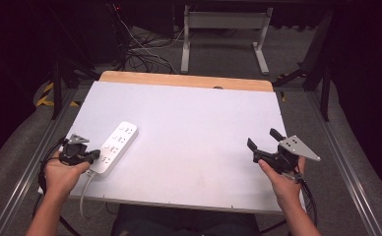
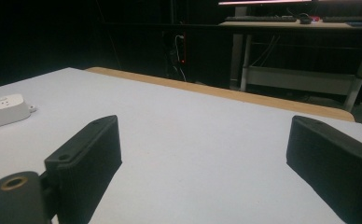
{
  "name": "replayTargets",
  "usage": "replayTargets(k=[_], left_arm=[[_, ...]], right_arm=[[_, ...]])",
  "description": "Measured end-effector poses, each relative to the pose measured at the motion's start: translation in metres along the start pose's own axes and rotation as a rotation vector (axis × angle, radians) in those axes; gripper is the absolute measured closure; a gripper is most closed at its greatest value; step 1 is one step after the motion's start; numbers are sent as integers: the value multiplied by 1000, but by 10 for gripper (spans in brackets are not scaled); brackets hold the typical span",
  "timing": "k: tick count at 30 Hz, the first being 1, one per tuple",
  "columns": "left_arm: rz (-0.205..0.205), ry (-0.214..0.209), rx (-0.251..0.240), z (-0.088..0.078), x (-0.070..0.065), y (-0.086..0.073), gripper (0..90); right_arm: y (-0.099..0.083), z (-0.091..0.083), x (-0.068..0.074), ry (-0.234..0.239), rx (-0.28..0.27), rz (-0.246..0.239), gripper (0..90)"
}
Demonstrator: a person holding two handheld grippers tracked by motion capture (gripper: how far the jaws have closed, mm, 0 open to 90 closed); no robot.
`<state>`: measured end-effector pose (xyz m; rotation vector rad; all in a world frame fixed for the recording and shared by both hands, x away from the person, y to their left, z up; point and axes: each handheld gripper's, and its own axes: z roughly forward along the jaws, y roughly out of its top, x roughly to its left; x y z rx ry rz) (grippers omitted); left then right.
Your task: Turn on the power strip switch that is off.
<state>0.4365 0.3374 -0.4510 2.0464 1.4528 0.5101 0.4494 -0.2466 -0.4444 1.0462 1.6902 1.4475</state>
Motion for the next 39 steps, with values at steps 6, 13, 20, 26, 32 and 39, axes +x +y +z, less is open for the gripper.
replayTargets(k=[6,13,20,26,32,39], left_arm=[[-1,-32,9,2,-6,0,900],[-29,-41,-29,-5,1,0,900],[-16,-15,-12,-1,2,0,900],[-40,-37,-22,-1,2,-3,900],[-75,-29,-34,0,4,-6,900],[-91,-40,-52,2,7,-8,900]], right_arm=[[1,-1,-1,0,-8,5,106],[1,-1,0,5,-10,4,107],[0,1,-1,3,-3,2,105],[0,0,-1,-1,-6,4,104],[1,-1,-1,2,-10,8,105],[1,-1,-1,3,-11,9,105]])
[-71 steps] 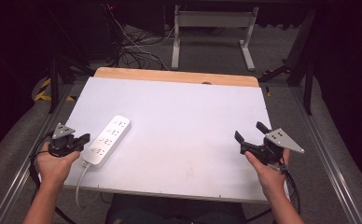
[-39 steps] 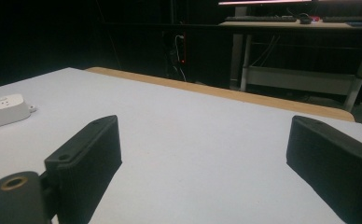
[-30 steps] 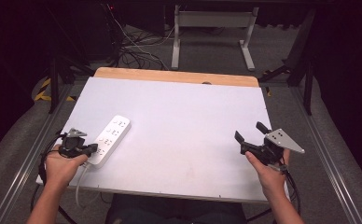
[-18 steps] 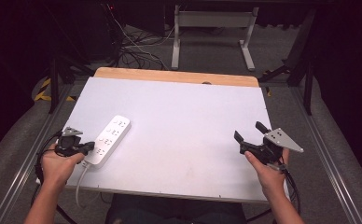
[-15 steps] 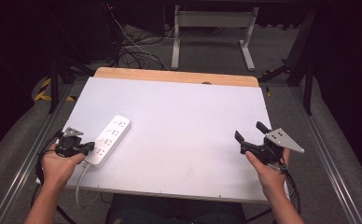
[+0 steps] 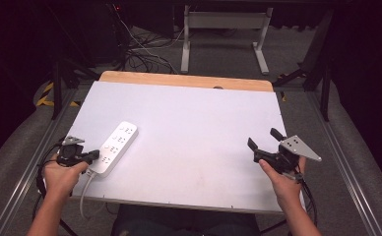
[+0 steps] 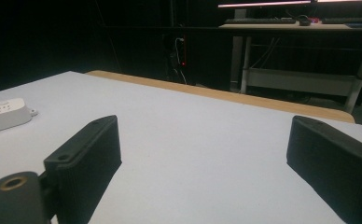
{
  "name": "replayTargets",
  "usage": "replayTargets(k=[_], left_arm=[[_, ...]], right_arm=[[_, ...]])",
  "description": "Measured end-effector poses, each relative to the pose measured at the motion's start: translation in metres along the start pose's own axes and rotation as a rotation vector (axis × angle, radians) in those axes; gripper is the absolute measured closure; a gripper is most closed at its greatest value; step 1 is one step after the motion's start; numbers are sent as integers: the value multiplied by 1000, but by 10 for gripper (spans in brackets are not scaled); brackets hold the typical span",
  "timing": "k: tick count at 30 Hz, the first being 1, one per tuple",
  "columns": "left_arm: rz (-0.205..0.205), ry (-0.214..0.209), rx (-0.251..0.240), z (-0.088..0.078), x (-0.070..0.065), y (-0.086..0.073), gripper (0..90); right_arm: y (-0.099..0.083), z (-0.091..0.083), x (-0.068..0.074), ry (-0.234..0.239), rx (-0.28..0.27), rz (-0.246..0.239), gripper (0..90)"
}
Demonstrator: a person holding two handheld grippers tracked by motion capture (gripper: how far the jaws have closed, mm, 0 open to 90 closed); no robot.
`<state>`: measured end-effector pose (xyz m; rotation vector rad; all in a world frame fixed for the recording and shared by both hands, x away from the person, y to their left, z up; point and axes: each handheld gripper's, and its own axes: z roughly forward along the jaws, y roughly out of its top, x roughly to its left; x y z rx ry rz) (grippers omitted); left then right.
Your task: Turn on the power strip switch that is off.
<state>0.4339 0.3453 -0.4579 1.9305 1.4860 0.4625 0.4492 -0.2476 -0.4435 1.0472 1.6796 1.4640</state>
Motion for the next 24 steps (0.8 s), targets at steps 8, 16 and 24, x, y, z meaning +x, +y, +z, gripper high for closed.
replayTargets(k=[8,16,24], left_arm=[[-39,0,-25,0,4,-3,900],[-13,17,-21,0,0,-5,900],[-9,27,-7,3,-6,-3,900]], right_arm=[[0,-1,0,-5,-2,5,104],[0,1,0,-7,5,8,103],[0,0,-1,-2,-5,21,102]])
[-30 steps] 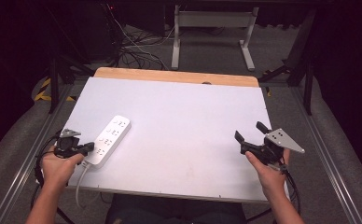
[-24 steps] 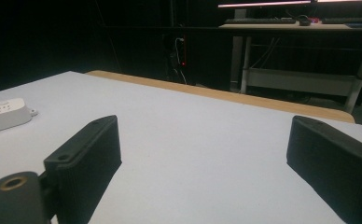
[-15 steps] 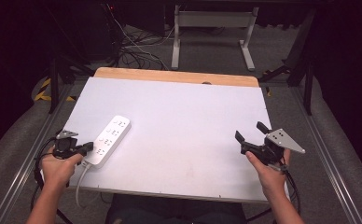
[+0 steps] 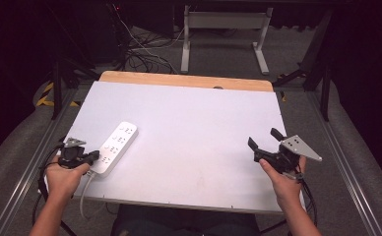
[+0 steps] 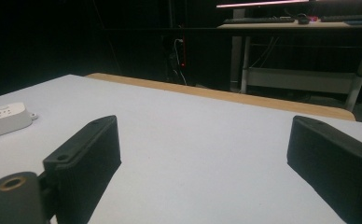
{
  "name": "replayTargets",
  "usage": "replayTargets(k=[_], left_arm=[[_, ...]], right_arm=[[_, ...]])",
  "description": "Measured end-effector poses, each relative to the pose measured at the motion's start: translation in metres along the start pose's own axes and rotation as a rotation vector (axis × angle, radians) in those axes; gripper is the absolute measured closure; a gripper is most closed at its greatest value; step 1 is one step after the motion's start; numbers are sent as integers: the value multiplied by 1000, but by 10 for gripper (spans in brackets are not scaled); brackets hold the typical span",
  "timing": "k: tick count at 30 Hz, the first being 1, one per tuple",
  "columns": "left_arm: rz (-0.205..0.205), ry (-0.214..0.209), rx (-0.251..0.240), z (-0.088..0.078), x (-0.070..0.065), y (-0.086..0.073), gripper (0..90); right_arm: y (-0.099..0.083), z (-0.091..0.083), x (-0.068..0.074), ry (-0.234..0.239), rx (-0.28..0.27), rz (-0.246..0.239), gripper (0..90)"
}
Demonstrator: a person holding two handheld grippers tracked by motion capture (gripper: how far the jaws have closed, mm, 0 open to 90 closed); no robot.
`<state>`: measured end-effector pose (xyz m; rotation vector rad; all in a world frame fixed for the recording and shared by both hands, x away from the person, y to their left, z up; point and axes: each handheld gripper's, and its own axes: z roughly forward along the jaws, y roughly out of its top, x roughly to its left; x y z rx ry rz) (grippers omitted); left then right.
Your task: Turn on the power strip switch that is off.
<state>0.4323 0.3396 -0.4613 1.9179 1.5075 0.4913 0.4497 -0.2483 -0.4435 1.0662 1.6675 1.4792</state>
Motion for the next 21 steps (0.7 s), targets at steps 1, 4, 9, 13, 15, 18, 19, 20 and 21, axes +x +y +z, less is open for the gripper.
replayTargets(k=[1,4,9,13,15,18,19,20,21], left_arm=[[0,-4,-1,1,-1,1,900],[31,27,6,2,-5,3,900],[-7,-6,2,2,0,2,900],[-4,-3,9,2,0,3,900],[-16,-11,8,2,1,3,900],[-11,-11,12,2,1,4,900],[-11,-11,12,2,1,4,900],[-15,-12,11,2,1,4,900],[-23,-11,11,2,2,4,900]], right_arm=[[0,0,0,-1,1,0,102],[0,0,0,7,-1,-2,102],[0,1,-1,3,8,-8,99],[0,0,0,3,6,-1,100],[0,-2,0,1,2,-4,101],[1,-4,1,-1,-4,-2,102],[1,-4,1,-1,-4,-2,102],[0,-4,1,-2,-3,-3,102],[0,-4,0,-1,2,-5,101]])
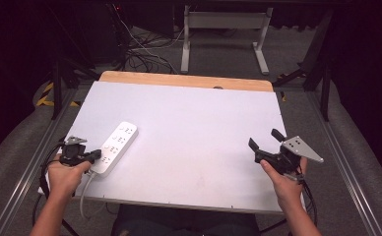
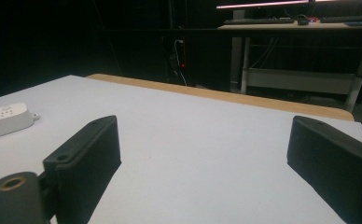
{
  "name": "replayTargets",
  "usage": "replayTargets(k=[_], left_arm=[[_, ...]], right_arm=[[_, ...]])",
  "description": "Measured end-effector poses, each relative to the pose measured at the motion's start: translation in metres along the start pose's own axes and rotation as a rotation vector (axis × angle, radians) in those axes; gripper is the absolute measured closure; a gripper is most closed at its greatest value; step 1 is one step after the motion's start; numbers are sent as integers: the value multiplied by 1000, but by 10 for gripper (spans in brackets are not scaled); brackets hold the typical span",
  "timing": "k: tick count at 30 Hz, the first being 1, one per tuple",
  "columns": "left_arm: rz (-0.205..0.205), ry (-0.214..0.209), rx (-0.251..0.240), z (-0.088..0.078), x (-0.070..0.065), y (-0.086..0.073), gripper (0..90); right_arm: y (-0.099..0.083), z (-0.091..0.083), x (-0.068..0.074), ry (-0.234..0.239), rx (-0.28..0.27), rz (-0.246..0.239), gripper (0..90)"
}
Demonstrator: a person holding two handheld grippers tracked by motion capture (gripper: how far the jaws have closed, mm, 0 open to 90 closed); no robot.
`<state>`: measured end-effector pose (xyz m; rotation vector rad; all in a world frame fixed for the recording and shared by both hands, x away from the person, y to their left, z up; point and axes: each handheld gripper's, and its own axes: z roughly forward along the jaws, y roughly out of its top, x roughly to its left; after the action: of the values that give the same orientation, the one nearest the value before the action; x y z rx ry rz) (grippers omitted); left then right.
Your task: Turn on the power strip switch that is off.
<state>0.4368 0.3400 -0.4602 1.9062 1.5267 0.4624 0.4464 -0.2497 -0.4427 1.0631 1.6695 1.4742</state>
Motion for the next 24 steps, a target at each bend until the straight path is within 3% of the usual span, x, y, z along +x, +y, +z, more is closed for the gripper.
replayTargets(k=[3,8,14,24], left_arm=[[-13,-13,0,0,2,0,900],[3,4,0,0,0,0,900],[-21,-23,-1,0,3,0,900],[-13,-20,5,0,2,1,900]], right_arm=[[0,1,0,1,3,-1,100],[-1,2,1,6,2,-1,101],[-1,2,1,5,7,-1,101],[-1,2,1,6,9,4,101]])
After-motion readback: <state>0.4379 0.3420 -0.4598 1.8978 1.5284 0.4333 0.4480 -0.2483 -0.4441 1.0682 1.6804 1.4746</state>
